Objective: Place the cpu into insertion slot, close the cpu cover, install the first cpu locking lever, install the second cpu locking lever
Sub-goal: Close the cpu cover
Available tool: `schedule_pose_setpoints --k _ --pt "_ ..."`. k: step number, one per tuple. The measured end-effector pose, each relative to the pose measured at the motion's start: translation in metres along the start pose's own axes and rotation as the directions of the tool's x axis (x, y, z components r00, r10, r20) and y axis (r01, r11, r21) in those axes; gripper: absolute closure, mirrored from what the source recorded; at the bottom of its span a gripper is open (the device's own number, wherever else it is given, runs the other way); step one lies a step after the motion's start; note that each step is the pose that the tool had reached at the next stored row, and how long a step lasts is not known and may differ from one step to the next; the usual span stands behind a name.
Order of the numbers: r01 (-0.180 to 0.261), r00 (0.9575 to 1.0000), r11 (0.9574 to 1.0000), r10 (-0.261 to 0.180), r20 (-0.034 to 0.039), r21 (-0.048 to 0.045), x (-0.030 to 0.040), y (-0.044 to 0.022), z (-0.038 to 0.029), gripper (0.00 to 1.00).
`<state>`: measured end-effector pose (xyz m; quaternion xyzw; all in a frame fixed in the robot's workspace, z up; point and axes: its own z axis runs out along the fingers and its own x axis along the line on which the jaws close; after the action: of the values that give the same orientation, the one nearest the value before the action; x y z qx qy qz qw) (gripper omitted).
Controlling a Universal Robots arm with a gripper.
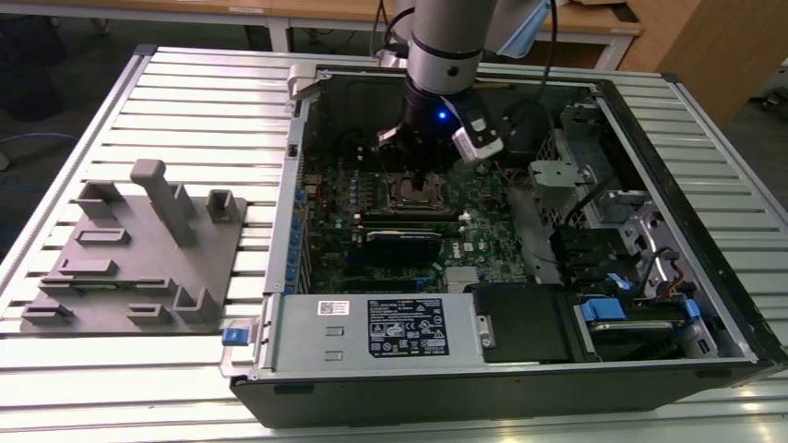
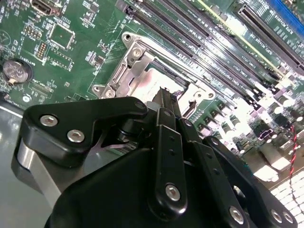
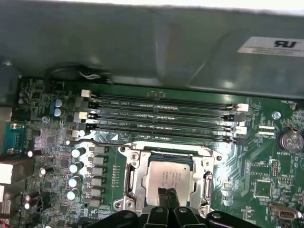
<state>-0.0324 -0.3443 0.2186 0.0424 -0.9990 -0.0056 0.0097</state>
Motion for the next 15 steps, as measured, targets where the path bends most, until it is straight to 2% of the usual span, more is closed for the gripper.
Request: schedule_pose_setpoints --k 7,11,15 --pt "0.007 1.0 1.0 -0.007 0.0 0.0 -0.0002 0.0 0.0001 0.9" --pt "0.007 1.0 1.0 -0.007 0.0 0.0 -0.0047 -0.0004 0.0001 0.9" --pt "0.006 1.0 1.0 -0.006 0.0 0.0 -0.0058 -0.0005 0.0001 0.9"
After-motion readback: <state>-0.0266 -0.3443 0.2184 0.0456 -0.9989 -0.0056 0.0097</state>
